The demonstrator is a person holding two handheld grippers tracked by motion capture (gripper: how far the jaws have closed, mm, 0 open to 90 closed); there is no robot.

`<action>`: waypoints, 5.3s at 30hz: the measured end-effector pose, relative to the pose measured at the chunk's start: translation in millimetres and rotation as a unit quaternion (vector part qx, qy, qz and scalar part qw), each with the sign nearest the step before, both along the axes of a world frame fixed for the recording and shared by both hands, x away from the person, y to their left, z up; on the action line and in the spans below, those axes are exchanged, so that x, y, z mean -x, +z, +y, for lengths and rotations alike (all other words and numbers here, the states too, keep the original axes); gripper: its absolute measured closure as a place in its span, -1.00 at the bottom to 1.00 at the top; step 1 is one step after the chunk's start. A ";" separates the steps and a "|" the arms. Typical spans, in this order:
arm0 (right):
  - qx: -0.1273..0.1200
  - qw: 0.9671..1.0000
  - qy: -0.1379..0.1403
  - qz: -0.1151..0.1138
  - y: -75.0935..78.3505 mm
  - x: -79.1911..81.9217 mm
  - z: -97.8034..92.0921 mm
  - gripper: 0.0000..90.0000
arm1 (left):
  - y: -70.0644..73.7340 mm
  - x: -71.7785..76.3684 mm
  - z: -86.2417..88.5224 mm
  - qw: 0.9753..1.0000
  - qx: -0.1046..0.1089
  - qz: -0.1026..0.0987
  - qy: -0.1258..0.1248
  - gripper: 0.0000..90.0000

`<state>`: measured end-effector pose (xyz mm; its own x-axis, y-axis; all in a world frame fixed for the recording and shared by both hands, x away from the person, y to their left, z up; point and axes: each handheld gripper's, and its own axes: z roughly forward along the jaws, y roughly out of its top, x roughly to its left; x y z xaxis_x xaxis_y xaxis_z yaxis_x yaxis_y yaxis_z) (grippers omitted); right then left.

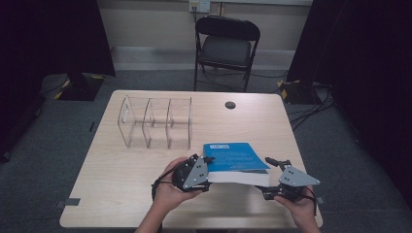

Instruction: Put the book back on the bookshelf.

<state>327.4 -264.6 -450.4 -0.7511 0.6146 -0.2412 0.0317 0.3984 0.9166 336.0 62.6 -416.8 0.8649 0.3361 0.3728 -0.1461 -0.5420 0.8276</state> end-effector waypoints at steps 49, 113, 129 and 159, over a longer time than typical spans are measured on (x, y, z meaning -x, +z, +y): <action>-0.034 0.990 0.035 0.133 56.4 -17.5 22.5 0.15 | -58.9 -10.3 82.7 0.975 -0.005 0.201 0.090 -0.41; -0.051 0.985 -0.062 0.150 91.9 -88.5 47.9 0.20 | -83.8 -6.9 92.9 0.967 -0.034 0.230 0.108 -0.61; -0.063 0.982 -0.060 0.170 93.9 -81.9 53.9 0.37 | -83.8 -7.0 92.9 0.967 -0.034 0.230 0.107 -0.61; -0.087 0.983 0.059 0.150 83.6 -14.7 43.3 0.36 | -84.4 -7.3 88.2 0.965 -0.036 0.234 0.112 -0.75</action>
